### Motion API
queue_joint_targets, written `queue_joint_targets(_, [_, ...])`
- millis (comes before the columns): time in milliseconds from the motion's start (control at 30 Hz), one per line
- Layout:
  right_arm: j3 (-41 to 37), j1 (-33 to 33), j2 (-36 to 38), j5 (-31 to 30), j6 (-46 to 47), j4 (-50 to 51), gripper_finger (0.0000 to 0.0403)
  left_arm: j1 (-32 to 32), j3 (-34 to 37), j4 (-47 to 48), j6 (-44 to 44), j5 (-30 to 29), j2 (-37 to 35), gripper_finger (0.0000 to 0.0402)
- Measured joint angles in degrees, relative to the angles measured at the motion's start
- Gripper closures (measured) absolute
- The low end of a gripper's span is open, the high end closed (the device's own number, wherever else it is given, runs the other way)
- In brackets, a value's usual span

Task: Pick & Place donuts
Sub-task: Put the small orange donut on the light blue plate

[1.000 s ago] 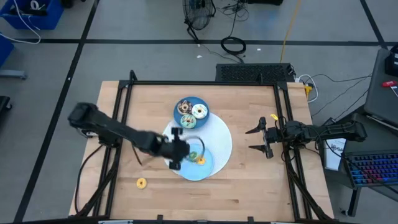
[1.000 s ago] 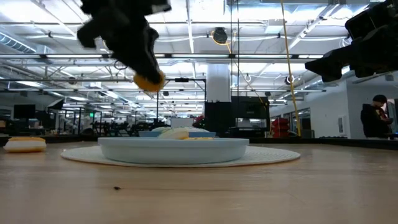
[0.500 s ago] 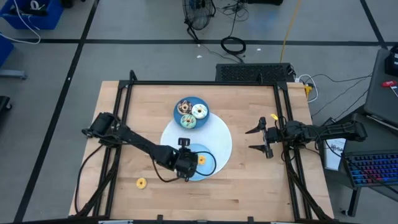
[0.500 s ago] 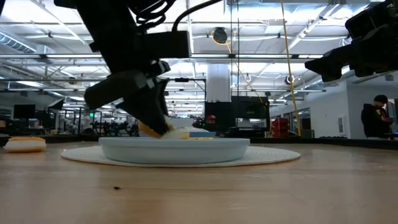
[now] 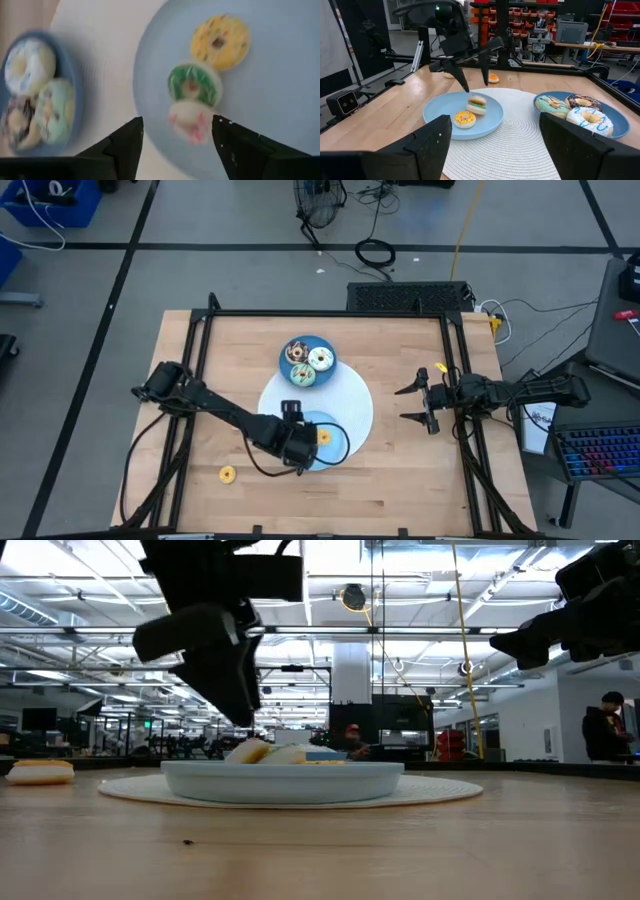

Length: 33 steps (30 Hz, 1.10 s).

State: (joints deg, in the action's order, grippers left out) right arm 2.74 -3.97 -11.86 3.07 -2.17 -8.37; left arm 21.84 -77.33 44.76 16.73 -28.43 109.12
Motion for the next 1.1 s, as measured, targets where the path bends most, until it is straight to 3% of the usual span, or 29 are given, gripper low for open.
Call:
queue_joint_targets(200, [0.00, 0.00, 0.00, 0.00, 0.00, -0.03, 0.0115, 0.09, -2.90, 10.99, 9.28, 4.64, -0.04, 0.0160])
queue_joint_targets(333, [0.01, 0.00, 0.00, 0.00, 0.00, -0.02, 0.0114, 0.12, -4.27, 23.73, 26.37, 6.94, -0.09, 0.0160])
queue_joint_targets(433, [0.01, -0.01, 0.00, 0.00, 0.00, -0.03, 0.0115, -0.38, -3.55, 31.57, 37.62, 12.95, -0.09, 0.0160])
queue_joint_targets(567, [0.00, 0.00, 0.00, 0.00, 0.00, -0.02, 0.0114, -1.24, -2.18, 36.89, 45.98, 21.30, -0.09, 0.0160])
queue_joint_targets(867, [0.00, 0.00, 0.00, 0.00, 0.00, -0.01, 0.0115, -2.58, 6.24, 36.58, 44.74, 25.93, -2.21, 0.0160])
queue_joint_targets(1100, [0.00, 0.00, -0.02, 0.00, -0.01, -0.28, 0.0115, -4.57, 21.48, 21.14, 47.01, 28.51, -16.26, 0.0160])
